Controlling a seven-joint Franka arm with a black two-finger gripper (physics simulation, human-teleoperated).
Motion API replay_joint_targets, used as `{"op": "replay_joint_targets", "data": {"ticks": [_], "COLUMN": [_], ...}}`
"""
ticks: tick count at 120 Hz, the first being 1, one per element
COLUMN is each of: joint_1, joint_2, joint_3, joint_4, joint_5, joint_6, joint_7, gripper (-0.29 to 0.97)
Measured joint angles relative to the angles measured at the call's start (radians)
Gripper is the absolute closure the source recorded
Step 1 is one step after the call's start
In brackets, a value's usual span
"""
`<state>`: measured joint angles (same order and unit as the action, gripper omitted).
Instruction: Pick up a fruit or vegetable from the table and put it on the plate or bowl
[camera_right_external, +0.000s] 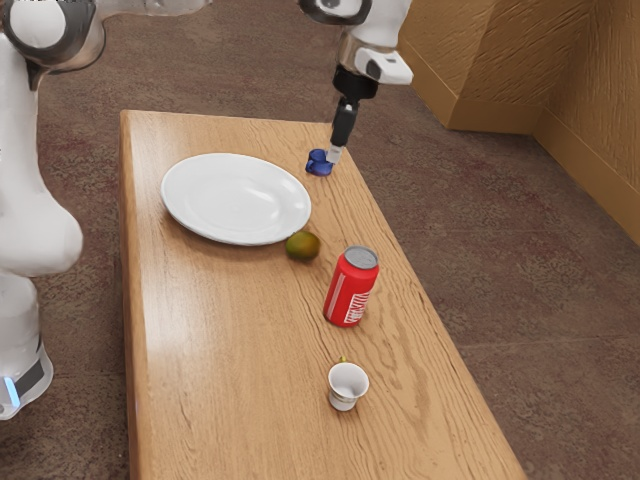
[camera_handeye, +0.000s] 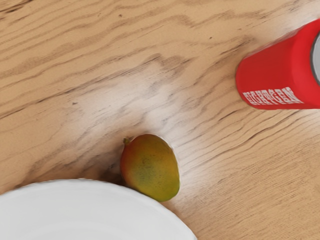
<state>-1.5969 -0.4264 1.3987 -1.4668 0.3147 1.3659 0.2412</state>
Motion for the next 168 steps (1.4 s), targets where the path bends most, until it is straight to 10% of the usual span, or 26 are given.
{"op": "replay_joint_targets", "data": {"ticks": [21,59,88,168], "joint_1": [-0.237,-0.245,-0.297,-0.184], "joint_2": [-0.136,-0.17,-0.193,-0.236], "joint_3": [0.257,0.23,0.249,0.253], "joint_4": [-0.024,-0.1,-0.194,-0.367], "joint_5": [0.102,0.046,0.288,0.179], "joint_6": [0.057,0.033,0.118,0.374], "joint_7": [-0.031,0.128,0.268,0.456], "gripper": [0.02,0.02,0.02,0.02]}}
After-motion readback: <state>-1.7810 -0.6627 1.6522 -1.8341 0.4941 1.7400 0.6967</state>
